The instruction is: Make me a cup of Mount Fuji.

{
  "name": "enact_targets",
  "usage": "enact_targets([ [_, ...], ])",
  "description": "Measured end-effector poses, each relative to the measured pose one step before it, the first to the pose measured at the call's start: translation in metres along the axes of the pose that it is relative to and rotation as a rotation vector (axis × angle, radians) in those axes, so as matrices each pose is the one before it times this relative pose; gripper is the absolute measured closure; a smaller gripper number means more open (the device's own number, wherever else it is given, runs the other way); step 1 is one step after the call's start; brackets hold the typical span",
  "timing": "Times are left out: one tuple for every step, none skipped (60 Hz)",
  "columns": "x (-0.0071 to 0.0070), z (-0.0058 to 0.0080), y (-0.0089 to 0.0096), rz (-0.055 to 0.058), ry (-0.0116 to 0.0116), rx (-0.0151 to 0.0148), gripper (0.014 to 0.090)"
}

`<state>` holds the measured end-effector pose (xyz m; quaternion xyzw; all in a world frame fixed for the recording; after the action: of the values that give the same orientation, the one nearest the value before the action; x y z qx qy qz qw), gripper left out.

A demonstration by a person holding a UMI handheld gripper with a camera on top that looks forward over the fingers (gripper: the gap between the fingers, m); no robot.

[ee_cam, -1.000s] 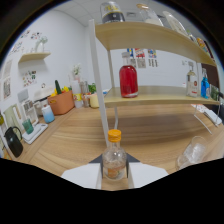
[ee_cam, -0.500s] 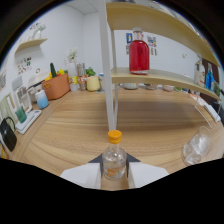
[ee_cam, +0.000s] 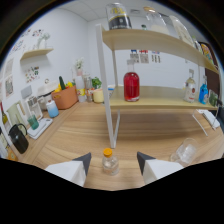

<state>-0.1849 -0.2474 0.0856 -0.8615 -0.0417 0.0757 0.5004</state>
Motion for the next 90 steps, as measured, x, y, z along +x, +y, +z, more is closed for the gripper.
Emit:
enact_targets([
  [0.00189, -0.00668, -0.00608, 0.0004, -0.00162, 0.01420, 0.0190],
  [0.00176, -0.00661, -0.00561, -0.0004, -0.00080, 0.01336, 0.0189],
  [0.00233, -0.00625, -0.00556, -0.0026, -0.00218, 0.01289, 0.0186],
  [0.00284, -0.00615, -0.00526, -0.0038, -0.00179, 0.01261, 0.0186],
  [0.00321, -0.00629, -0.00446, -0.0045, -0.00001, 0.01131, 0.0185],
  [0.00401, -0.00592, -0.00423, -0.0050, 0.00193, 0.01033, 0.0182],
  [0.00444, -0.00575, -0.00339, -0.0048, 0.00317, 0.00859, 0.0179],
  [0.00486, -0.00542, -0.00253, -0.0039, 0.00413, 0.00666, 0.0181],
  [0.00655, -0.00527, -0.00198, -0.0038, 0.00372, 0.00378, 0.0181],
  [0.00613, -0.00433, -0.00021, -0.0033, 0.00591, 0.00244, 0.0183],
  [0.00663, -0.00503, -0.00027, -0.0016, 0.00756, -0.00326, 0.0183],
  [0.00702, -0.00471, 0.00065, -0.0024, 0.00778, -0.00201, 0.0178],
  [0.00747, -0.00417, 0.00105, -0.0022, 0.00822, -0.00152, 0.0182],
  [0.00806, -0.00362, 0.00143, -0.0023, 0.00877, -0.00167, 0.0182],
  [0.00826, -0.00346, 0.00215, -0.0027, 0.00981, -0.00267, 0.0183],
  [0.00792, -0.00311, 0.00309, -0.0017, 0.00911, -0.00398, 0.0181],
  [0.00786, -0.00270, 0.00343, -0.0008, 0.00827, -0.00503, 0.0181],
  [0.00826, -0.00171, 0.00411, 0.0002, 0.00646, -0.00384, 0.0182],
  [0.00829, -0.00131, 0.00379, 0.0008, 0.00824, -0.00778, 0.0183],
  [0.00855, -0.00161, 0.00397, 0.0012, 0.00925, -0.00947, 0.0184],
  [0.00883, -0.00121, 0.00365, 0.0011, 0.01077, -0.00959, 0.0183],
  [0.00869, -0.00107, 0.00295, 0.0022, 0.01085, -0.00874, 0.0181],
  [0.00846, -0.00057, 0.00215, 0.0031, 0.00956, -0.00753, 0.0180],
  [0.00813, -0.00027, 0.00094, 0.0034, 0.00732, -0.00519, 0.0180],
  [0.00783, 0.00050, 0.00009, 0.0032, 0.00594, -0.00039, 0.0179],
  [0.00829, -0.00059, -0.00178, 0.0034, 0.00493, 0.00303, 0.0179],
  [0.00781, -0.00026, -0.00310, 0.0044, 0.00610, 0.00414, 0.0178],
  [0.00751, 0.00024, -0.00436, 0.0043, 0.00592, 0.00743, 0.0178],
  [0.00690, 0.00053, -0.00561, 0.0031, 0.00379, 0.01050, 0.0178],
  [0.00621, 0.00078, -0.00653, 0.0020, 0.00155, 0.01281, 0.0180],
  [0.00605, 0.00144, -0.00720, 0.0002, 0.00062, 0.01422, 0.0182],
  [0.00622, 0.00224, -0.00742, -0.0011, 0.00125, 0.01488, 0.0182],
  [0.00627, 0.00235, -0.00740, -0.0023, 0.00199, 0.01412, 0.0186],
  [0.00570, 0.00352, -0.00760, -0.0039, 0.00231, 0.00915, 0.0188],
  [0.00550, 0.00289, -0.00701, -0.0032, 0.00137, 0.01206, 0.0191],
  [0.00516, 0.00369, -0.00670, -0.0033, 0.00033, 0.01245, 0.0188],
  [0.00512, 0.00424, -0.00676, -0.0025, 0.00003, 0.01189, 0.0188],
  [0.00486, 0.00447, -0.00661, -0.0018, -0.00027, 0.01120, 0.0188],
  [0.00449, 0.00483, -0.00612, -0.0015, -0.00002, 0.01035, 0.0189],
  [0.00440, 0.00514, -0.00572, -0.0016, -0.00064, 0.00897, 0.0190],
  [0.00414, 0.00527, -0.00563, -0.0015, -0.00047, 0.00843, 0.0190],
  [0.00363, 0.00516, -0.00591, -0.0024, 0.00009, 0.00792, 0.0188],
  [0.00361, 0.00575, -0.00578, -0.0015, -0.00114, 0.00556, 0.0188],
  [0.00346, 0.00563, -0.00473, -0.0022, -0.00039, 0.00694, 0.0192],
  [0.00302, 0.00586, -0.00385, -0.0026, -0.00049, 0.00497, 0.0251],
  [0.00291, 0.00589, -0.00275, -0.0030, -0.00157, 0.00166, 0.0194],
  [0.00195, 0.00572, -0.00196, -0.0026, -0.00274, -0.00136, 0.0192],
  [0.00168, 0.00580, -0.00180, -0.0023, -0.00348, -0.00232, 0.0192],
  [0.00213, 0.00592, -0.00162, -0.0007, -0.00377, 0.00274, 0.0193],
  [0.00169, 0.00518, -0.00214, 0.0000, -0.00291, 0.00094, 0.0194],
  [0.00177, 0.00477, -0.00171, -0.0009, -0.00029, 0.00221, 0.0193],
  [0.00199, 0.00508, -0.00130, -0.0007, -0.00064, 0.00157, 0.0198],
  [0.00172, 0.00489, -0.00101, -0.0008, -0.00039, -0.00014, 0.0204],
  [0.00131, 0.00488, -0.00056, -0.0008, -0.00210, -0.00093, 0.0214],
  [0.00096, 0.00483, -0.00033, 0.0005, -0.00210, 0.00012, 0.0229],
  [0.00145, 0.00474, -0.00058, 0.0010, -0.00021, -0.00050, 0.0244],
  [0.00205, 0.00478, -0.00017, 0.0016, 0.00310, -0.00265, 0.0265],
  [0.00219, 0.00409, 0.00055, 0.0005, 0.00502, -0.00361, 0.0282],
  [0.00116, 0.00420, 0.00100, 0.0002, 0.00199, -0.00559, 0.0298],
  [0.00030, 0.00407, 0.00192, 0.0001, -0.00233, -0.00870, 0.0309],
  [0.00062, 0.00390, 0.00208, -0.0007, -0.00259, -0.01037, 0.0320],
  [0.00119, 0.00350, 0.00233, -0.0008, 0.00068, -0.01050, 0.0337],
  [0.00129, 0.00311, 0.00344, -0.0020, 0.00143, -0.00795, 0.0363],
  [0.00057, 0.00296, 0.00148, -0.0028, 0.00007, -0.00905, 0.0399],
  [0.00096, 0.00259, 0.00143, -0.0028, 0.00002, -0.00685, 0.0447],
  [0.00125, 0.00210, 0.00116, -0.0029, 0.00214, -0.00407, 0.0498],
  [0.00147, 0.00150, 0.00084, -0.0026, 0.00427, -0.00173, 0.0547],
  [0.00120, 0.00113, 0.00035, -0.0029, 0.00395, 0.00038, 0.0580],
  [0.00041, 0.00034, 0.00009, -0.0028, 0.00172, 0.00207, 0.0595],
  [-0.00079, 0.00026, 0.00035, -0.0010, -0.00544, 0.00244, 0.0612],
  [-0.00119, 0.00033, -0.00018, -0.0003, -0.00774, 0.00282, 0.0643],
  [-0.00145, -0.00007, 0.00010, 0.0007, -0.00994, 0.00115, 0.0669],
  [0.00017, -0.00019, 0.00006, 0.0021, -0.00261, 0.00018, 0.0670],
  [-0.00009, -0.00020, -0.00034, 0.0014, -0.00215, 0.00226, 0.0672],
  [-0.00037, -0.00008, -0.00001, 0.0007, -0.00399, 0.00039, 0.0675],
  [-0.00091, -0.00004, 0.00002, 0.0007, -0.00548, 0.00019, 0.0675],
  [-0.00081, -0.00006, 0.00007, 0.0002, -0.00613, -0.00095, 0.0679],
  [-0.00077, -0.00009, 0.00020, 0.0002, -0.00586, -0.00157, 0.0681],
  [-0.00054, -0.00034, 0.00009, 0.0002, -0.00529, -0.00185, 0.0684],
  [-0.00023, -0.00054, -0.00025, 0.0017, -0.00379, -0.00028, 0.0689],
  [0.00014, -0.00089, -0.00047, 0.0031, -0.00214, 0.00064, 0.0688],
  [0.00002, -0.00098, -0.00064, 0.0026, -0.00259, 0.00152, 0.0690],
  [-0.00043, -0.00121, -0.00019, 0.0014, -0.00316, -0.00045, 0.0691],
  [-0.00043, -0.00145, 0.00002, -0.0006, -0.00346, -0.00291, 0.0695],
  [0.00003, -0.00192, -0.00045, 0.0001, -0.00217, -0.00137, 0.0694],
  [-0.00004, -0.00228, -0.00118, 0.0038, -0.00070, 0.00144, 0.0695],
  [-0.00031, -0.00278, -0.00161, 0.0039, -0.00081, 0.00411, 0.0697],
  [-0.00053, -0.00304, -0.00153, 0.0019, -0.00178, 0.00407, 0.0697],
  [-0.00039, -0.00409, -0.00111, 0.0003, -0.00121, 0.00389, 0.0697],
  [-0.00027, -0.00400, -0.00142, -0.0005, -0.00069, 0.00513, 0.0697],
])
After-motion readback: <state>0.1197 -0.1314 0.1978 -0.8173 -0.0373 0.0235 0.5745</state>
